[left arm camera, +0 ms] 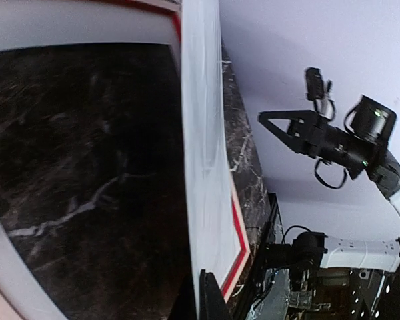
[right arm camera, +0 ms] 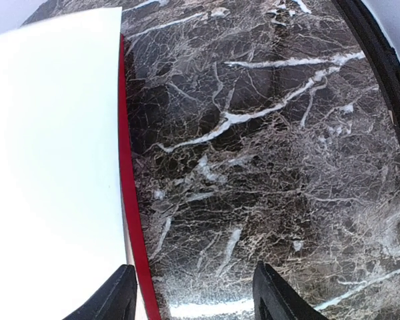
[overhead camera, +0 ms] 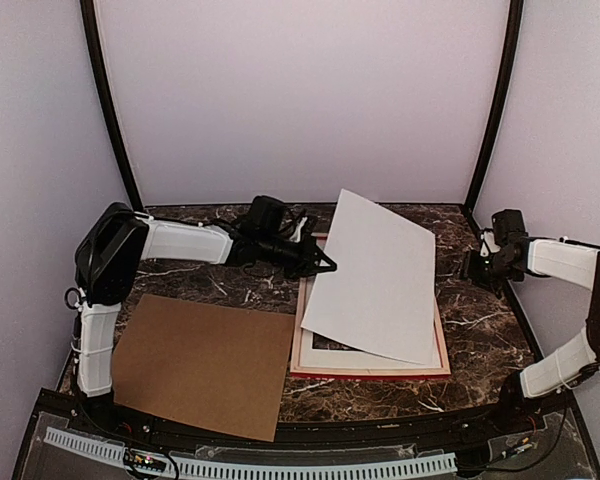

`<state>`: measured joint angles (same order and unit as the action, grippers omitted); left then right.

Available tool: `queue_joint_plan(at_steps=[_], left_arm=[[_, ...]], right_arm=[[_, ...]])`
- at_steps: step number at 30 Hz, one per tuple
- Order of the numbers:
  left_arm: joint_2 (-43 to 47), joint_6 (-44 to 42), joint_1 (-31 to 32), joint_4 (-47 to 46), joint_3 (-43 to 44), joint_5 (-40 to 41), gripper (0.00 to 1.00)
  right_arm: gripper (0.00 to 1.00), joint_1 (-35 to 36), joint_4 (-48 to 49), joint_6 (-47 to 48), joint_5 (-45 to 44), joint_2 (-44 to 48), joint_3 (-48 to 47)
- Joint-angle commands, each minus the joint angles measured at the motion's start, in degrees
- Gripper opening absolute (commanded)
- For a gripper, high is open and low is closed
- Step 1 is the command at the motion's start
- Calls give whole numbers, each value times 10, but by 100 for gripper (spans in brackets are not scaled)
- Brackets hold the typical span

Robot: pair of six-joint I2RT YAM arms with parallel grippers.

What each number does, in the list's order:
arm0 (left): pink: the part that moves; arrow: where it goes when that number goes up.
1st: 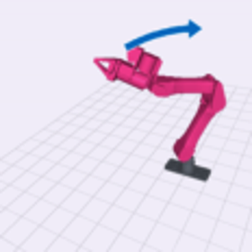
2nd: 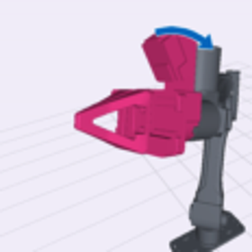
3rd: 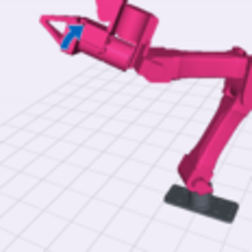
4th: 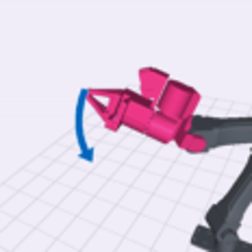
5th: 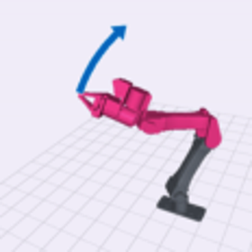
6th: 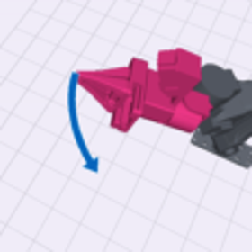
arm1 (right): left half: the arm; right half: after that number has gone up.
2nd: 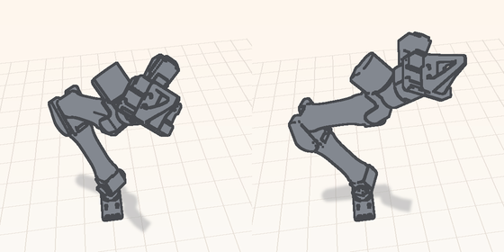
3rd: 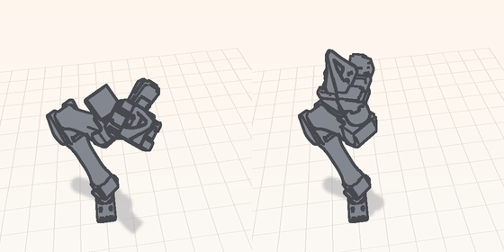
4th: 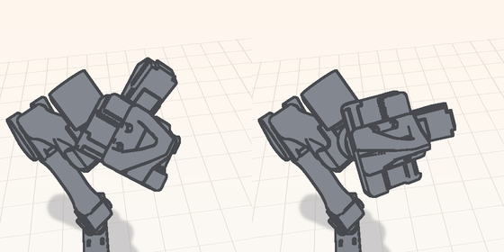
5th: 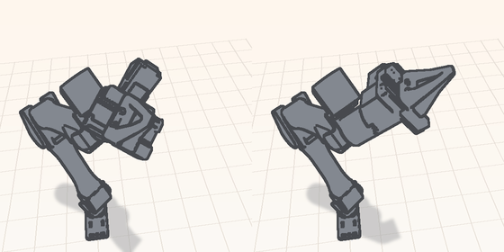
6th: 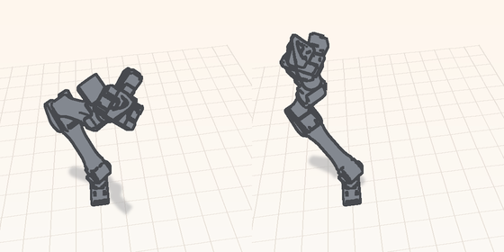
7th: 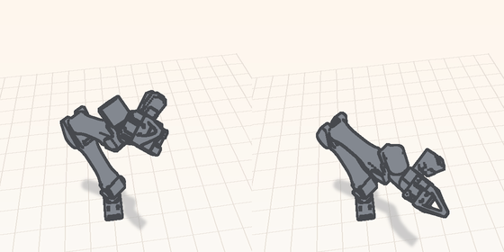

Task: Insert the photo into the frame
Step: Place the photo on the mat board.

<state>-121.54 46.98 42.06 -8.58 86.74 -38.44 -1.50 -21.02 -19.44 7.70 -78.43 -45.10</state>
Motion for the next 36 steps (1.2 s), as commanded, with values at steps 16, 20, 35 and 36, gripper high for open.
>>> queue_joint_plan(at_steps=[16,20,35,36], left_arm=[[14,99,3,-133,-116,53,0],[29,97,9,-127,-129,67,0],[49,107,25,-132,-163,109,0],[48,107,26,-132,-161,110,0]], right_arm=[[61,-2,17,-3,25,-19,1],[61,-2,18,-2,29,-20,1],[61,-1,25,2,49,-24,4],[61,-1,25,3,50,-25,5]])
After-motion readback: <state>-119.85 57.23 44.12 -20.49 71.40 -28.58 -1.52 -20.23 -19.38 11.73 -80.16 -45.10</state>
